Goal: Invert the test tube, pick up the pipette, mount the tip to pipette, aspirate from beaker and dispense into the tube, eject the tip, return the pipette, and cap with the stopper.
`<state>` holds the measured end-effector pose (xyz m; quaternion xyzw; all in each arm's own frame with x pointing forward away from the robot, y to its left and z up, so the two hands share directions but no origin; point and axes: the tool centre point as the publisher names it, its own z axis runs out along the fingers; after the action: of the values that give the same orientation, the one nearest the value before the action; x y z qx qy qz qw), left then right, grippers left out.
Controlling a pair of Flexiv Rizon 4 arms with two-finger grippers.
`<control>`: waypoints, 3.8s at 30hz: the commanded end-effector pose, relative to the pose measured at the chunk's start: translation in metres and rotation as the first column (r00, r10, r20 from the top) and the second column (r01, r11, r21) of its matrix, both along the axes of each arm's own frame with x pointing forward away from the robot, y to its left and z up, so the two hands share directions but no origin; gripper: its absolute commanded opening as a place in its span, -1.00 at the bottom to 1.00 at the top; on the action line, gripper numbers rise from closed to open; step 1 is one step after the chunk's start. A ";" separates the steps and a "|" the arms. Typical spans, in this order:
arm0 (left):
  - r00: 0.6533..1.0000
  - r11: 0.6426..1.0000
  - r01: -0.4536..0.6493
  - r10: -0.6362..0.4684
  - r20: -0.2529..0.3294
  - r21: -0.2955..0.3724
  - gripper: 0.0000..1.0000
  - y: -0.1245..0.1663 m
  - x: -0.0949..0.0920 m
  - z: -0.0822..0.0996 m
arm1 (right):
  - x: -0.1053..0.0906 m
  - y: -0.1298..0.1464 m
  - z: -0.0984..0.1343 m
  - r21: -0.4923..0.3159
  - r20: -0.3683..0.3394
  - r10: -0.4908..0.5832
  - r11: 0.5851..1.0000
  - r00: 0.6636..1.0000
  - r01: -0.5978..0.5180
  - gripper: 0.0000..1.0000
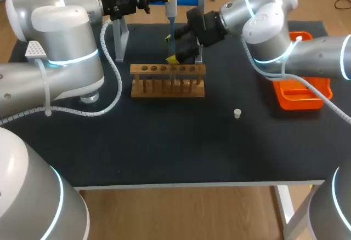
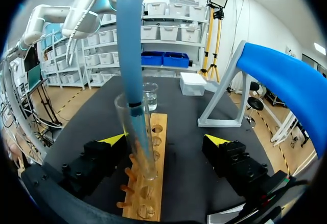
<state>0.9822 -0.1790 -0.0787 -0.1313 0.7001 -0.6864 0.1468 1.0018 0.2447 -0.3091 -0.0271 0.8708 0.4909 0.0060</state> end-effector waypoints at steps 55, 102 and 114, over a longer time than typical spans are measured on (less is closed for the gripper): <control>1.000 1.000 -0.011 0.011 0.029 0.014 -1.00 0.001 -0.001 0.013 | -0.013 0.005 -0.007 -0.029 0.021 -0.011 1.000 1.000 0.012 1.00; 0.989 0.994 -0.029 0.013 0.150 0.105 -1.00 0.006 -0.017 0.096 | -0.013 0.005 -0.007 -0.029 0.021 -0.011 1.000 1.000 0.012 1.00; 0.978 0.986 -0.136 0.118 0.171 0.095 -1.00 0.065 -0.061 0.097 | -0.013 0.005 -0.007 -0.029 0.021 -0.011 1.000 1.000 0.012 1.00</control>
<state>0.9498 -0.1395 0.0241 -0.1050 0.7158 -0.6441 0.2484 0.9883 0.2503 -0.3169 -0.0266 0.8775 0.4784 0.0186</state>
